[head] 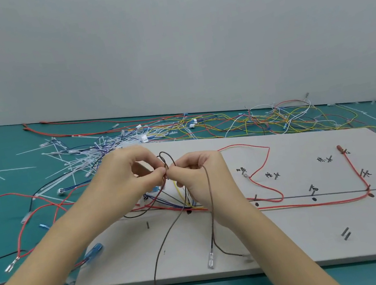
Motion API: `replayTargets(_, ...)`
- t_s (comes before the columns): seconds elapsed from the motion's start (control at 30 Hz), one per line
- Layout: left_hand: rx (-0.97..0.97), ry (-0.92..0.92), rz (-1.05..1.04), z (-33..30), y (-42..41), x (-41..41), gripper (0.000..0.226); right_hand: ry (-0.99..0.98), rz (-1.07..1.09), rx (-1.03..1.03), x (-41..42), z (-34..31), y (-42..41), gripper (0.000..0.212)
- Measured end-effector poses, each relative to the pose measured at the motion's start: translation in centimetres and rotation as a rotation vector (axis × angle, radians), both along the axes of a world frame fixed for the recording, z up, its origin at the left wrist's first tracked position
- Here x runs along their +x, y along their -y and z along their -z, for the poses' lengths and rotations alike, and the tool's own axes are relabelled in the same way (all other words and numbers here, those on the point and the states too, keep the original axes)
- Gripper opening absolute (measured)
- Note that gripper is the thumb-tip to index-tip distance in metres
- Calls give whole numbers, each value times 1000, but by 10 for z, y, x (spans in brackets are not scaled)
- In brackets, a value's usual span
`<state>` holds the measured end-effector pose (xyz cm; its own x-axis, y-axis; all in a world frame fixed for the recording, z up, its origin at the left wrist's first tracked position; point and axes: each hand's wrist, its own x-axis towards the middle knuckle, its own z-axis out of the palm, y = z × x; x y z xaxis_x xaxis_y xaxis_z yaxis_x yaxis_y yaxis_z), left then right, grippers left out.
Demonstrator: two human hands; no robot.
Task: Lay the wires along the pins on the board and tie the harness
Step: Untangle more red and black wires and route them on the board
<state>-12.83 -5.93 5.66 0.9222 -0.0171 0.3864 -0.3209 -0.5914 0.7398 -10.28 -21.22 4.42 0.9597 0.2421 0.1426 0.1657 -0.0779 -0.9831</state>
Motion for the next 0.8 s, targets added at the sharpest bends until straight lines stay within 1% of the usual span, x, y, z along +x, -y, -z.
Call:
replayTargets(0.07, 102, 93, -14, 1, 3, -1, 17, -28, 38, -19, 2, 1, 0, 11)
replayTargets(0.13, 91, 101, -28, 1, 5, 0, 14, -73, 70, -32, 4, 2, 1, 15)
replayTargets(0.17, 9, 56, -44, 0, 5, 0, 14, -91, 79, -32, 5, 3, 1, 16)
replayTargets(0.23, -303, -64, -43, -7, 3, 1, 17, -97, 92, -49, 5, 4, 2, 18)
replayTargets(0.27, -463, -91, -4, -12, -1, 2, 19, -86, 96, -71, 5, 5, 2, 16)
replayTargets(0.3, -583, -104, 61, -17, -6, 4, 24, -76, 95, -91, 5, 5, 1, 15)
replayTargets(0.33, -660, -114, 123, -21, -13, 5, 31, -73, 86, -94, 4, 5, 0, 14)
replayTargets(0.37, -682, -117, 163, -24, -18, 5, 36, -72, 70, -79, 3, 5, 0, 13)
replayTargets(0.4, -627, -99, 167, -25, -22, 4, 34, -70, 47, -57, 2, 4, -1, 14)
replayTargets(0.47, -405, -31, 92, -19, -23, 4, 17, -47, 5, -37, 2, 2, 1, 17)
replayTargets(0.5, -332, -41, 85, -16, -20, 4, 9, -41, -13, -37, 2, 1, 2, 17)
replayTargets(0.53, -277, -79, 103, -11, -19, 4, 13, -46, -33, -40, 1, 0, 3, 17)
replayTargets(0.57, -250, -125, 130, -6, -16, 5, 18, -58, -53, -41, 1, 0, 4, 16)
replayTargets(0.6, -226, -156, 147, -2, -14, 6, 17, -72, -76, -43, 0, 0, 5, 15)
replayTargets(0.7, -245, -142, 154, 0, -10, 7, 9, -84, -178, -46, 0, -4, 11, 14)
replayTargets(0.8, -261, -133, 155, -3, -17, 8, 16, -140, -320, 14, 3, -13, 21, 22)
